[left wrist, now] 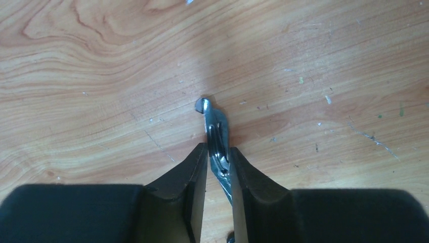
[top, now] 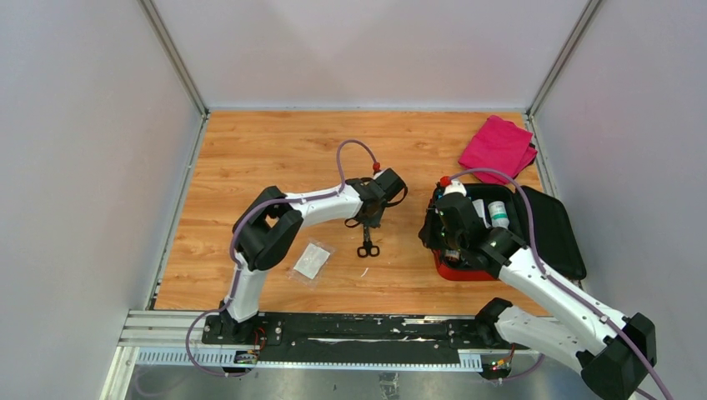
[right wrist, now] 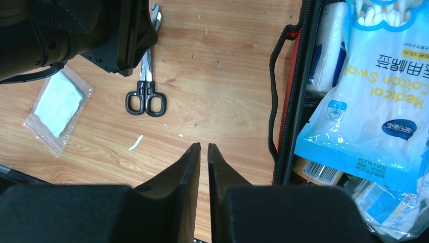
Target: Organize the medicine kit
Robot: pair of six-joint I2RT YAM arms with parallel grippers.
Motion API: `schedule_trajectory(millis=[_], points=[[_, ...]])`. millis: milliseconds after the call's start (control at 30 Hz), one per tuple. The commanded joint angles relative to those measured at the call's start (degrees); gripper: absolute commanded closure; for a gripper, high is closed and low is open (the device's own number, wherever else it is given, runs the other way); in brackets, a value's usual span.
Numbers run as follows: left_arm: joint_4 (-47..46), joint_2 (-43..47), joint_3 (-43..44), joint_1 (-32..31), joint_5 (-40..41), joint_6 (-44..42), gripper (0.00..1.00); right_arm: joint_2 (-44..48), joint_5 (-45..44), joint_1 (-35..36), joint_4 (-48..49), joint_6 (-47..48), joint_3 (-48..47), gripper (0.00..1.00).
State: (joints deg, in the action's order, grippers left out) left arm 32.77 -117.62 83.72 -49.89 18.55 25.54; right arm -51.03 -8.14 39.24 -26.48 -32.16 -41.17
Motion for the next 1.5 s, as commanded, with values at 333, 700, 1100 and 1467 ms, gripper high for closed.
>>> schedule_trajectory(millis=[333, 700, 1100, 1467], points=[[-6.15, 1.03, -12.26, 3.58, -6.42, 1.84, 0.98, -8.08, 8.13, -0.38, 2.56, -3.48, -2.01, 0.82], [-11.45, 2.63, -17.89, 5.72, -10.99, 3.63, 1.00, -20.10, 14.11, 0.91, 16.55, -15.53, -0.07, 0.71], [-12.31, 2.97, -18.95, 6.29, -11.65, 3.47, 1.00, -34.02, 20.38, 1.04, 35.01, -28.86, 6.10, 0.53], [-12.26, 2.59, -18.93, 6.29, -11.56, 3.51, 1.00, -40.55, 25.43, 1.09, 44.62, -32.93, 9.85, 0.53]])
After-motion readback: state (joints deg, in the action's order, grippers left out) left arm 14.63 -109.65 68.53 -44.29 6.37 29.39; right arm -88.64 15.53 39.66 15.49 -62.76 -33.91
